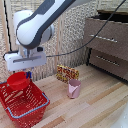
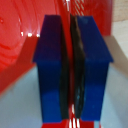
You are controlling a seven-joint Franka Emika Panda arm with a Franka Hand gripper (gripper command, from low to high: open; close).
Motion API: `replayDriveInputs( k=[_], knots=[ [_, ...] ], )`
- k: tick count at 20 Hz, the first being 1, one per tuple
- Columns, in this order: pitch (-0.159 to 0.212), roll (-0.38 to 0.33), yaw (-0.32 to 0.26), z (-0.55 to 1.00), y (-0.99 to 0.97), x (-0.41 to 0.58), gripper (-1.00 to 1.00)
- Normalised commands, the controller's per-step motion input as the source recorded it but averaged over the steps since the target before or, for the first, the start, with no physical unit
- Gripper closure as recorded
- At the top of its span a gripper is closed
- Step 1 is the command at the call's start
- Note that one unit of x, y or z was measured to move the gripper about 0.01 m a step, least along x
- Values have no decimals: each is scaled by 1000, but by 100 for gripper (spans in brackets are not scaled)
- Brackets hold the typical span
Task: Move your gripper in the direction of the red bowl and clutch it softly. Cautiously raise the red bowl up from the surface. Hover the red bowl above the basket and gently bring it down inside. Let go of the gripper's grasp when the red bowl is within the basket.
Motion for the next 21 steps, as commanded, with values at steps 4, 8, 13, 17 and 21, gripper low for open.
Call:
replayDriveInputs(
  k=[4,8,13,17,21],
  knots=[
    [14,11,83,-391,296,0,100],
    [7,6,42,-191,194,39,-100],
    [11,5,0,414,1,175,-100],
    [2,1,-27,835,0,159,-100],
    [0,14,19,981,-48,106,-100]
  ],
)
